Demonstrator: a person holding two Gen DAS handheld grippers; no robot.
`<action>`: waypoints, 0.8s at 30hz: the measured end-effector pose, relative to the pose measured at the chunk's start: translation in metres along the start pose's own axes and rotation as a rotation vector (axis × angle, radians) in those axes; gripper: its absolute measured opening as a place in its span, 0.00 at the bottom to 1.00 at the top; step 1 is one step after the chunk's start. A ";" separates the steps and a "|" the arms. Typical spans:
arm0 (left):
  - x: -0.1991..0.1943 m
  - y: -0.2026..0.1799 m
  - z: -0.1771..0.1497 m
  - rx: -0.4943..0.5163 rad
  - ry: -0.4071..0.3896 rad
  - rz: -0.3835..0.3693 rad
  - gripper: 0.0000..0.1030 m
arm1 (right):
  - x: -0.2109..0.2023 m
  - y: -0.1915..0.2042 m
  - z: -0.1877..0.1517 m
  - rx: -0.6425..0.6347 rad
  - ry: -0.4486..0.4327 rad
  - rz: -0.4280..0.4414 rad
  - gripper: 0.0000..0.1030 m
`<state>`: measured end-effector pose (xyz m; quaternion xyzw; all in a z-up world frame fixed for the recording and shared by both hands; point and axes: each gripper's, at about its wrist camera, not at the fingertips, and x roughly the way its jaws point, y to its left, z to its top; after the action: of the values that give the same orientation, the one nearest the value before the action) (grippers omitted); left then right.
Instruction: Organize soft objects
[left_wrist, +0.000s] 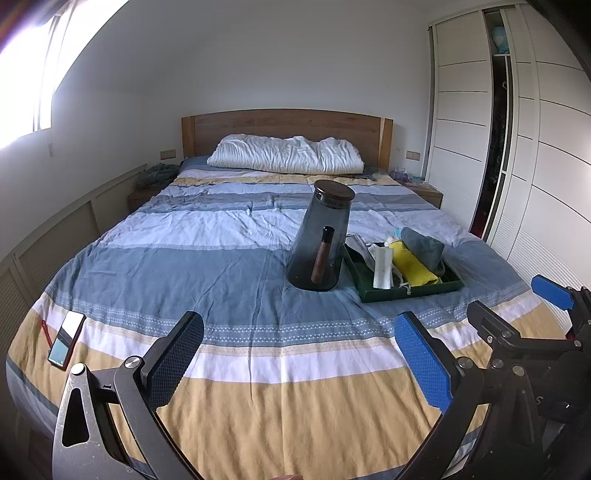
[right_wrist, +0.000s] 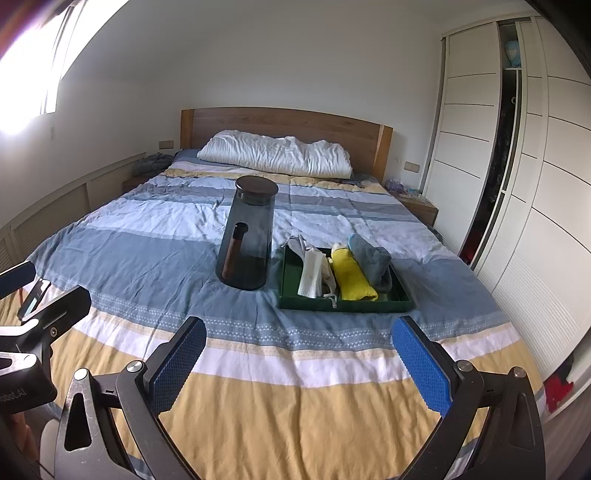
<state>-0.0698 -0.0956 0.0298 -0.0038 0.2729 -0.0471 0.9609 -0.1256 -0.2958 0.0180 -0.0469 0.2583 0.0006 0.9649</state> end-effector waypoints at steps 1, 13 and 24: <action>0.000 0.000 0.000 -0.002 0.000 -0.001 0.98 | 0.000 0.000 0.000 0.000 0.000 0.001 1.00; -0.001 0.000 0.002 0.000 0.000 -0.003 0.98 | -0.001 -0.001 0.001 -0.010 0.001 0.006 1.00; -0.002 0.000 0.003 0.002 -0.004 -0.001 0.98 | 0.000 -0.001 0.002 -0.016 0.002 0.010 1.00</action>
<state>-0.0702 -0.0958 0.0333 -0.0028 0.2709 -0.0477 0.9614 -0.1242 -0.2968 0.0198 -0.0531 0.2596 0.0075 0.9642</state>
